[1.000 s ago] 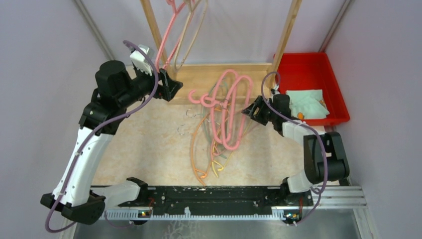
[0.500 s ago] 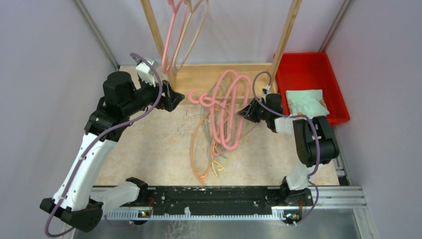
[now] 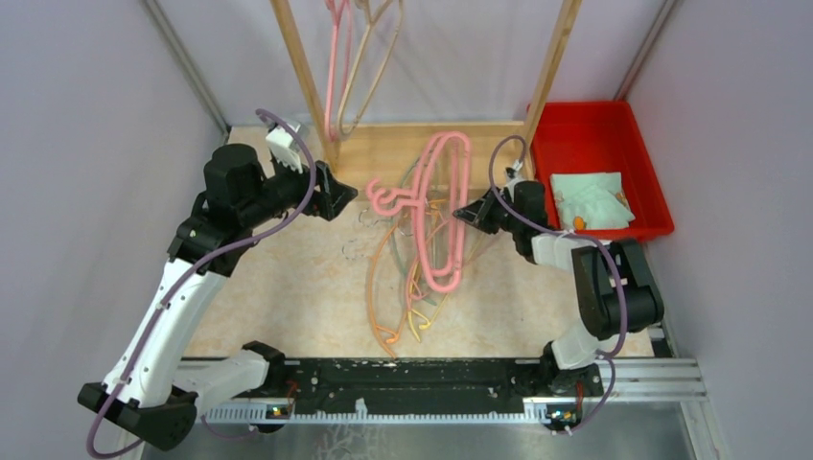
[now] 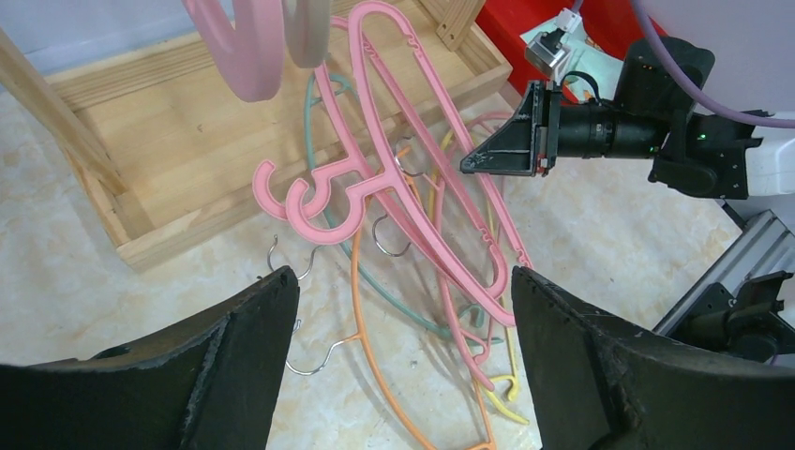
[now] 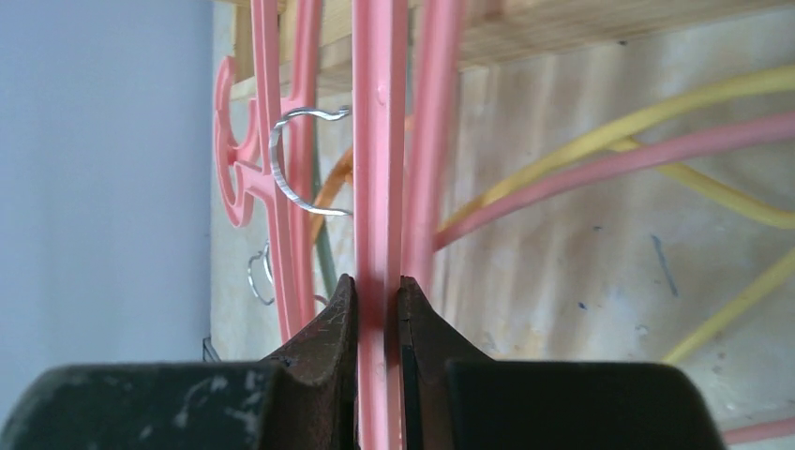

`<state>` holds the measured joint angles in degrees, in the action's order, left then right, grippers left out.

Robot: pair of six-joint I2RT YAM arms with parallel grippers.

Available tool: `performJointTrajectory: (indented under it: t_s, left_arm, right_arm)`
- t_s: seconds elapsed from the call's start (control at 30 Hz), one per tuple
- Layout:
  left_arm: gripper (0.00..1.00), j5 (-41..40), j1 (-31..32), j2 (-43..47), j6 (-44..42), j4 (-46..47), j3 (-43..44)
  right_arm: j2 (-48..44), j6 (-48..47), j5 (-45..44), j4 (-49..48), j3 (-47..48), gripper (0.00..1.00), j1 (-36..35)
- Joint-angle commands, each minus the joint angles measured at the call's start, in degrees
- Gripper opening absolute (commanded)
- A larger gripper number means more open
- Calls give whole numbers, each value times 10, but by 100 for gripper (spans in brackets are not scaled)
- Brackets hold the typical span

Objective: Organize the hangers

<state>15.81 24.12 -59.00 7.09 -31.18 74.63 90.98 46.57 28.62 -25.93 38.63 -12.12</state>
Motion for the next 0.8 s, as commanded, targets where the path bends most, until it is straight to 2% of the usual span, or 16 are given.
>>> performJointTrajectory:
  t_s: [0.0, 0.23, 0.5, 0.6, 0.77]
  left_arm:
    - [88, 18, 2, 8, 8, 26, -8]
    - [86, 36, 3, 13, 13, 27, -19]
    - [83, 100, 12, 42, 44, 80, -96]
    - [82, 106, 33, 47, 62, 112, -133]
    - [82, 37, 108, 54, 82, 178, -178]
  right_arm:
    - [-36, 5, 10, -41, 39, 0, -25]
    - [-48, 18, 8, -41, 78, 0, -44]
    - [-105, 27, -35, -53, 80, 0, -43]
    - [-134, 50, -51, -70, 75, 0, -43]
    - [-189, 93, -77, -105, 57, 0, -44]
